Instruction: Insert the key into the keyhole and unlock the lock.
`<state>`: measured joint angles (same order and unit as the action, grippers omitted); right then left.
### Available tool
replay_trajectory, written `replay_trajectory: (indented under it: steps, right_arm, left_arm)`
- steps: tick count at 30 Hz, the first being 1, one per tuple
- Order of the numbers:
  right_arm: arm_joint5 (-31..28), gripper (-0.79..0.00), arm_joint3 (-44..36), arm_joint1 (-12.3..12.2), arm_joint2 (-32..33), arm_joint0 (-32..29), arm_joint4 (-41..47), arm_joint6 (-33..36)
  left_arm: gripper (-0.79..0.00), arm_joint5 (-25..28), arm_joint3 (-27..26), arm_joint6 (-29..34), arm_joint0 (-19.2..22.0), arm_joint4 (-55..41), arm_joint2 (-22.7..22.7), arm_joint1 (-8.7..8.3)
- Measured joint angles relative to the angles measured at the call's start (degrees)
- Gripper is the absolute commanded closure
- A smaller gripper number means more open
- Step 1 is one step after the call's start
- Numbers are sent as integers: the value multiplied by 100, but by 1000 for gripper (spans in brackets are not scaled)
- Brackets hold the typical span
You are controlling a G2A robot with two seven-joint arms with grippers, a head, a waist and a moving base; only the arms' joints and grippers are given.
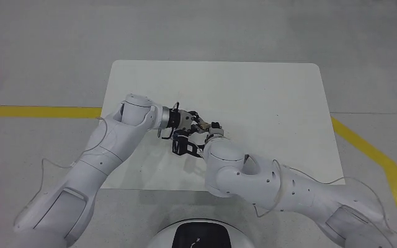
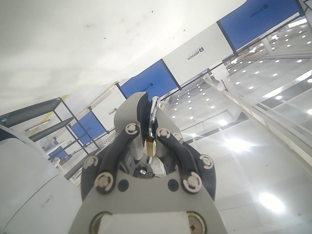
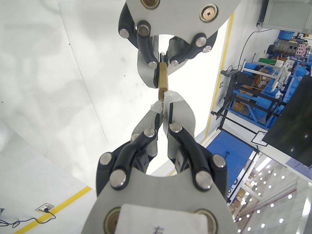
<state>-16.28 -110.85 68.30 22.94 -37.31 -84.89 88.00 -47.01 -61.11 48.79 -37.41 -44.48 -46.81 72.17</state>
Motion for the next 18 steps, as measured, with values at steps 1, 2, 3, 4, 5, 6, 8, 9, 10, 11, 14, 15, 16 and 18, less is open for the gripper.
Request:
replay_trajectory:
  steps: [1,2,3,4,5,6,8,9,10,11,14,15,16,18]
  right_arm:
    - [0,-225,-19,-1,21,-22,-17,0]
    - [0,-231,-35,-3,39,-41,-28,0]
    - [0,-237,-52,-6,57,-61,-41,0]
    - [0,-231,-74,-12,81,-88,-63,0]
    - [0,-228,-89,-17,99,-109,-77,0]
    - [0,-219,-103,-23,115,-130,-90,0]
    - [0,-212,-133,-35,145,-172,-115,0]
    - [0,-212,-144,-39,152,-186,-124,0]
    - [0,-212,-156,-45,159,-201,-135,0]
    - [0,-215,-166,-49,163,-211,-142,0]
    - [0,-228,-209,-63,171,-232,-171,0]
    - [0,-228,-232,-68,174,-239,-181,0]
    - [0,-237,-271,-76,183,-252,-194,0]
    - [0,-243,-369,-98,237,-283,-185,0]
  left_arm:
    - [0,-6,14,17,4,-9,-2,0]
    - [0,-7,25,30,8,-15,-2,0]
    - [0,-9,36,40,12,-20,-2,0]
    - [0,-12,48,47,17,-22,1,1]
    - [0,-12,53,54,21,-24,4,3]
    - [0,-12,59,60,25,-26,7,4]
    - [0,-9,70,70,32,-26,14,5]
    - [0,-6,73,73,35,-25,16,6]
    - [0,0,74,76,38,-23,20,7]
    - [0,4,74,78,39,-21,22,8]
    - [0,12,68,83,42,-16,24,7]
    - [0,14,68,86,43,-14,23,6]
    - [0,18,73,86,45,-14,17,4]
    - [0,27,91,86,49,-19,2,1]
